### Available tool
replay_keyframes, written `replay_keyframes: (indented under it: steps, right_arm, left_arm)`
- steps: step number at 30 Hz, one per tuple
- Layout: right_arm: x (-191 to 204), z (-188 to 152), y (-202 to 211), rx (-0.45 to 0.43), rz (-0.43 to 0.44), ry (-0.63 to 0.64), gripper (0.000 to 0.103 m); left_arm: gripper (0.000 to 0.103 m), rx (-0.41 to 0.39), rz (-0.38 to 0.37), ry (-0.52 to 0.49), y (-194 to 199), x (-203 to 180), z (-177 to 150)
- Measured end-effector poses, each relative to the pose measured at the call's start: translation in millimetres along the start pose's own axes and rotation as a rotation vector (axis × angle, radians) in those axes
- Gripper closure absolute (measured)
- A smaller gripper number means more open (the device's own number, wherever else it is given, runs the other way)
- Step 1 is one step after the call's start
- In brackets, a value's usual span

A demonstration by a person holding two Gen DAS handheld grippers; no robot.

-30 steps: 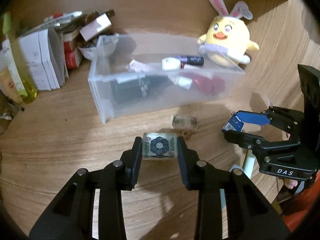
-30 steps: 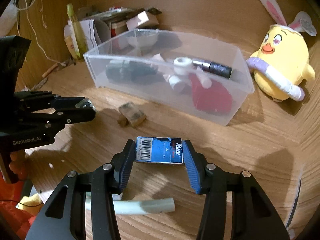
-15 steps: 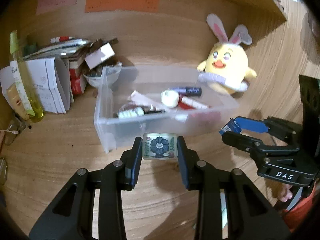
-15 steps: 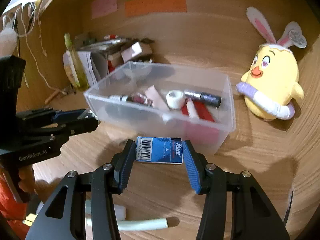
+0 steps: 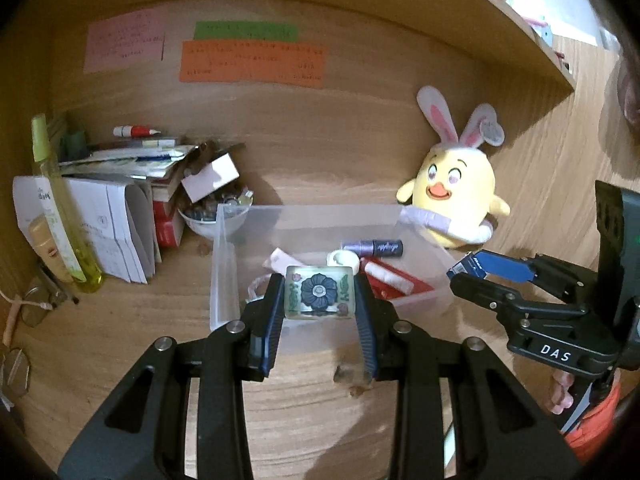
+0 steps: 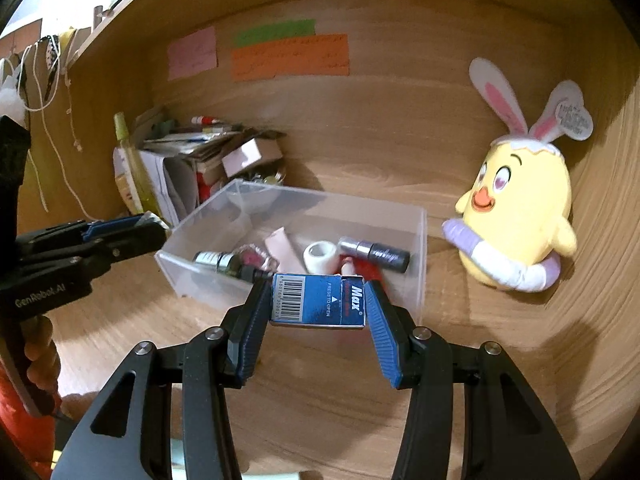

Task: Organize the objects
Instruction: 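Carry the card and sticker over the clear box with both tools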

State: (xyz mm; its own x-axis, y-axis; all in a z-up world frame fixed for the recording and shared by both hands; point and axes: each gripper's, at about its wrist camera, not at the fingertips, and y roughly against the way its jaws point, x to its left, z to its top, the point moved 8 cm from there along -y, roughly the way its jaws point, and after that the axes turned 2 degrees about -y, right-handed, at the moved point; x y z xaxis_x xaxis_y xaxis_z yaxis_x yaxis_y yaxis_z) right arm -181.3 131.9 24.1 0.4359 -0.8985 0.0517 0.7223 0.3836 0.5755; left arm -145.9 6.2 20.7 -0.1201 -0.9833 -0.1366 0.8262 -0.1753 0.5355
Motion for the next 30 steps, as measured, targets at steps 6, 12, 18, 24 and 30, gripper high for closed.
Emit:
replay_keyframes:
  steps: [6, 12, 18, 24, 30]
  right_arm:
    - [-2.0, 12.4, -3.1, -0.021, -0.003, 0.006, 0.058]
    - [-1.7, 22.5, -11.8, -0.024, 0.006, 0.005, 0.058]
    - [0.8, 29.3, -25.3, -0.016, 0.012, 0.011, 0.058]
    - [-6.8, 24.8, -46.3, 0.025, 0.004, -0.012, 0.058]
    - [-14.1, 13.4, -66.7, 0.080, -0.004, -0.025, 0.058]
  left_arm:
    - [0.069, -0.002, -0.020, 0.024, -7.2, 3.6, 10.7]
    - [0.069, -0.009, -0.001, 0.019, -14.2, 5.8, 21.0]
    - [0.069, 0.000, 0.024, 0.026, -25.5, 12.0, 25.9]
    - [0.069, 0.039, 0.041, 0.040, -43.9, 21.2, 21.1]
    - [0.069, 0.092, 0.045, 0.048, -65.8, 26.3, 8.9]
